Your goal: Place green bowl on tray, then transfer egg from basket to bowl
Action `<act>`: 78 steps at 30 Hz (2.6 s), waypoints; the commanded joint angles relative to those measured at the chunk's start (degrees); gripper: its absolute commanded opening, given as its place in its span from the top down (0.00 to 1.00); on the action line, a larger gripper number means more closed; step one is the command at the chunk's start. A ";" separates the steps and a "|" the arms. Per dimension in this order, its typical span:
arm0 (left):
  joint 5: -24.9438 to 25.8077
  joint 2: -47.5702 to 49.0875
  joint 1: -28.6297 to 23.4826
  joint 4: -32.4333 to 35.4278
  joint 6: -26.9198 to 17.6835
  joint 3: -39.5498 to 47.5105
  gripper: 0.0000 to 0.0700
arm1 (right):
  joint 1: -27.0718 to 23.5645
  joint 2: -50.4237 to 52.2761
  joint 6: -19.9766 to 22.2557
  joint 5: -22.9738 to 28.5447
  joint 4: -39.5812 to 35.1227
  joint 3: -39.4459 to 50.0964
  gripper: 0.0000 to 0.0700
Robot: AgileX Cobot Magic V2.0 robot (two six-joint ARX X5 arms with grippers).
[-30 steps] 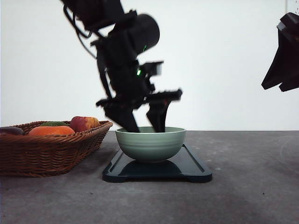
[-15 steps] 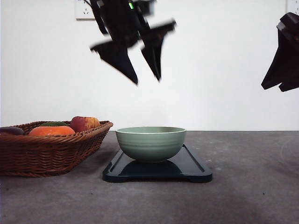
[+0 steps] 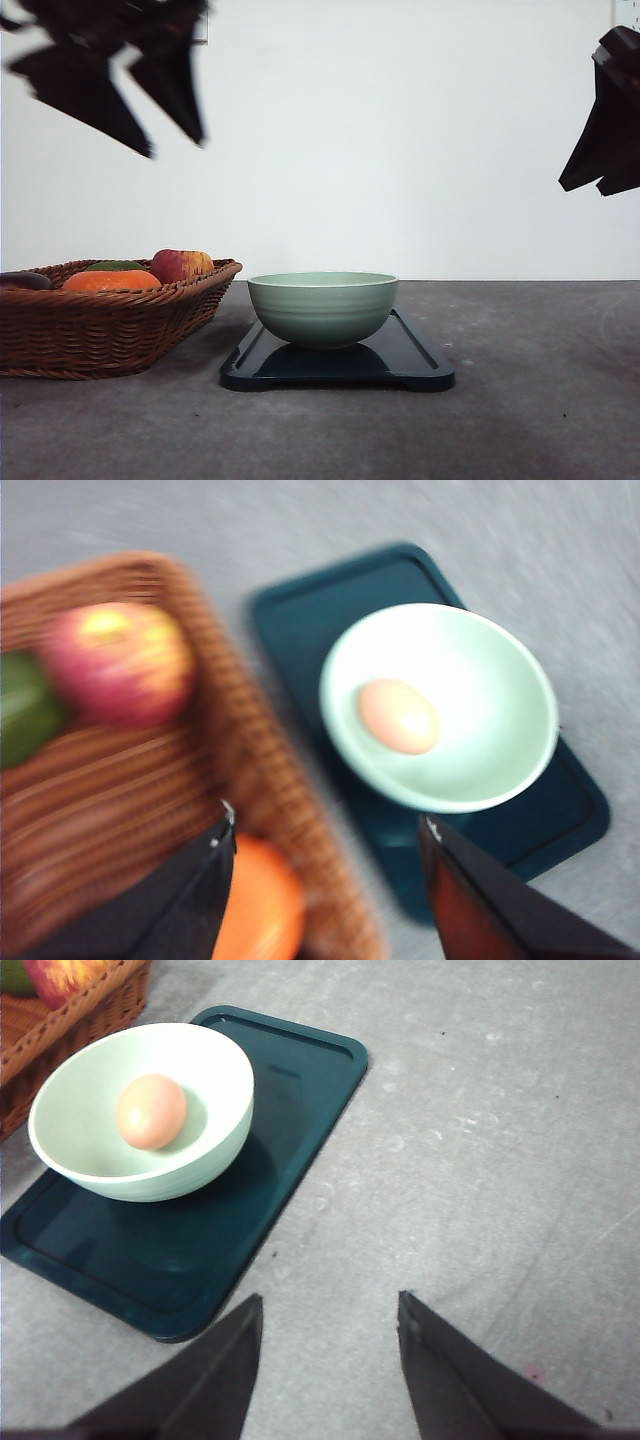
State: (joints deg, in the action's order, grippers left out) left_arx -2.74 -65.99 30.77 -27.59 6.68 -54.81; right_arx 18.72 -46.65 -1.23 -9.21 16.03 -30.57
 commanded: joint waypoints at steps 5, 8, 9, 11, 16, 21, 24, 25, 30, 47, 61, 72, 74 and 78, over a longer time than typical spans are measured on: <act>1.25 11.08 -3.39 0.13 -0.63 7.14 0.48 | 0.28 -0.48 0.16 -0.51 -0.39 -0.26 0.62; 3.23 16.57 -5.16 -0.24 -0.63 10.70 0.49 | 0.28 -0.48 0.17 -1.49 -0.39 -0.26 0.62; 3.22 18.22 -5.62 -0.64 -0.63 11.85 0.49 | 0.28 -0.48 0.17 -1.49 -0.39 -0.26 0.62; 3.21 20.86 -6.49 -1.38 -0.63 13.71 0.50 | 0.28 -0.48 0.17 -1.56 -0.39 -0.26 0.62; 3.21 26.16 -8.93 -2.53 -0.24 19.65 0.50 | 0.28 -0.48 0.19 -3.95 -0.46 -0.26 0.62; 3.11 28.73 -10.37 -0.24 -0.19 20.49 0.50 | 0.28 -0.46 0.24 -7.29 -0.41 -0.26 0.62; 3.12 29.37 -10.56 -0.58 -0.82 20.49 0.50 | 0.26 -0.46 0.39 -8.65 -0.27 -0.26 0.62; 3.15 29.42 -10.53 -0.90 -0.88 20.49 0.51 | 0.26 -0.45 0.42 -8.93 -0.15 -0.26 0.62; 4.43 29.44 -10.50 -1.40 -1.69 20.45 0.99 | 0.28 -0.44 0.45 -9.26 -0.17 -0.28 0.98; 4.46 29.46 -10.50 -1.12 -1.55 20.44 1.00 | 0.26 -0.42 0.39 -9.88 -0.55 -0.28 0.98; 4.25 48.66 -28.49 15.34 -0.55 38.02 1.00 | 0.26 -0.42 0.39 -9.88 -0.59 -0.28 0.98; 4.22 64.02 -30.55 18.85 0.30 53.87 1.00 | 0.26 -0.42 0.39 -9.88 -0.59 -0.28 0.98; 4.18 65.70 -30.74 16.77 0.28 54.06 1.00 | 0.26 -0.42 0.39 -9.88 -0.63 -0.28 0.98; 4.11 65.81 -30.98 17.79 -0.70 54.06 1.00 | 0.26 -0.42 0.39 -9.88 -0.66 -0.28 0.98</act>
State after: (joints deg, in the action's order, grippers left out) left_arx 1.43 -0.27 -0.16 -10.24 6.82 -1.85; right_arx 18.72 -46.65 -1.15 -18.94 16.00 -30.57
